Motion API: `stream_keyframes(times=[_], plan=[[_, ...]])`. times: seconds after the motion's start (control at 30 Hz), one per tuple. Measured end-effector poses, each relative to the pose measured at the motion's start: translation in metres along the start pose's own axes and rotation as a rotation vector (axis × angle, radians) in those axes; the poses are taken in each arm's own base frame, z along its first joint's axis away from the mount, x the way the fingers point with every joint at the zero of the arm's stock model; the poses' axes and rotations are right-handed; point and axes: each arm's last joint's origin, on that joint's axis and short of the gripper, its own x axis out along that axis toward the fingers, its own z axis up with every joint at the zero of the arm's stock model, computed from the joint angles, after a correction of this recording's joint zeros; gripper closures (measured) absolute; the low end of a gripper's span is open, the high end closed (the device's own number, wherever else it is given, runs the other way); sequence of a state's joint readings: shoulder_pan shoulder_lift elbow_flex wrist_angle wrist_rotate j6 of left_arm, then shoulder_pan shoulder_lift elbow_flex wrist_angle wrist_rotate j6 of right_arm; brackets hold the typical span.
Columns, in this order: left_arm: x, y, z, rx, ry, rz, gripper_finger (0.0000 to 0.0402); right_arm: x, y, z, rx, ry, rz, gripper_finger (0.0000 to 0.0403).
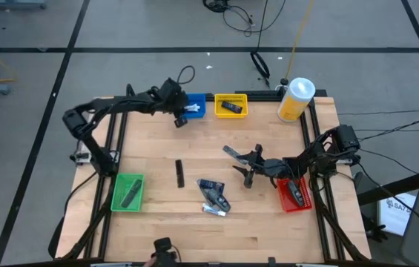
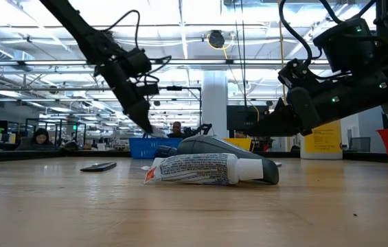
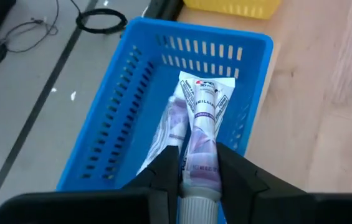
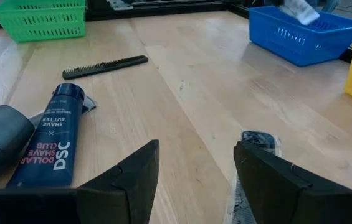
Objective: Pick & Place Travel size toiletries
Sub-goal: Put the white toothpaste into the blue bin, then put the black hair comb into the green bin
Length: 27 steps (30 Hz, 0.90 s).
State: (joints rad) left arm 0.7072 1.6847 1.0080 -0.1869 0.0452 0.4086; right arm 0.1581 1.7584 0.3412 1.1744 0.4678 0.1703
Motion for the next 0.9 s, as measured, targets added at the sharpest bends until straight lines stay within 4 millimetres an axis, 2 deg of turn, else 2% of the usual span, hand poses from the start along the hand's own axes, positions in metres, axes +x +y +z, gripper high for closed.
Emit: stream_keyframes(times=[0.17,0.37,0.6,0.77,0.9], plan=[[0.013,-0.005,0.0,0.03,0.02,-0.019,0.0307,0.0,0.0,0.0,-0.002,0.004,-0.001,0.0204],[0.016,-0.003,0.001,0.035,-0.003,-0.015,0.0281,0.0,0.0,0.0,-0.002,0.004,0.0,0.0204],[0.015,0.001,0.008,0.029,-0.066,0.039,0.0232,0.0,0.0,0.0,-0.002,0.004,0.0,0.0204],[-0.005,0.004,0.019,-0.001,-0.113,0.144,0.0208,0.0,0.0,0.0,-0.002,0.005,0.0,0.0204],[-0.033,-0.009,0.033,0.014,-0.195,0.09,0.0206,0.0,0.0,-0.001,-0.008,0.01,-0.001,0.0204]])
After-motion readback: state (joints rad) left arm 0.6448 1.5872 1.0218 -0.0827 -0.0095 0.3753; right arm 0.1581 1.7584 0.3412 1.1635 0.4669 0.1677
